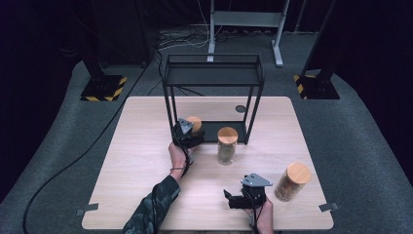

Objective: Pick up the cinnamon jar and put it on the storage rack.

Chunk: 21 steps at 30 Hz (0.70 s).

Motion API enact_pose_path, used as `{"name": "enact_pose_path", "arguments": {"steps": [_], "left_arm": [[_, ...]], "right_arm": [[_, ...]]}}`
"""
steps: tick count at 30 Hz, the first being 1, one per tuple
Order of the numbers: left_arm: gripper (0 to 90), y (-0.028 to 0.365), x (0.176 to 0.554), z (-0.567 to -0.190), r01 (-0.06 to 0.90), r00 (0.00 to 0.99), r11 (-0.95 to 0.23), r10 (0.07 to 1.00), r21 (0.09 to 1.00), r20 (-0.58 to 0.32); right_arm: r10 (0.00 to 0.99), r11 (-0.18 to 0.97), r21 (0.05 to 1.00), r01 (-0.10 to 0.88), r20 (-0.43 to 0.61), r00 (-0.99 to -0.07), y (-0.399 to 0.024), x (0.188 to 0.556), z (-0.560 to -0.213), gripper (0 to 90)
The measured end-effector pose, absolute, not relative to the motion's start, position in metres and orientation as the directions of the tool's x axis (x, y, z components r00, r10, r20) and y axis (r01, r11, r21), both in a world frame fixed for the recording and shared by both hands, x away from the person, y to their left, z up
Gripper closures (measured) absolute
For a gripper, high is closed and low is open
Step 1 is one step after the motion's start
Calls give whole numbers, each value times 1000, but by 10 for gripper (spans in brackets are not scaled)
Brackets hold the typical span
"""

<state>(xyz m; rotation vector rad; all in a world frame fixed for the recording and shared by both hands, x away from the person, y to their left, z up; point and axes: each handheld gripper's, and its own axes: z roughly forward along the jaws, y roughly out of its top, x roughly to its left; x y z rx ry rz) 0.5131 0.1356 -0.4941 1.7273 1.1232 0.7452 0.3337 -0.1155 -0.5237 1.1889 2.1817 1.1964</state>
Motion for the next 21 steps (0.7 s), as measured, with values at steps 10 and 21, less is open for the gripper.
{"name": "enact_pose_path", "arguments": {"steps": [10, 21], "left_arm": [[253, 135, 522, -491, 353, 398, -175, 917, 919, 22], [253, 133, 531, -492, 348, 378, -185, 925, 919, 43]], "right_arm": [[820, 280, 824, 493, 63, -569, -115, 334, -524, 21], [819, 281, 823, 494, 63, -570, -115, 334, -524, 21]]}}
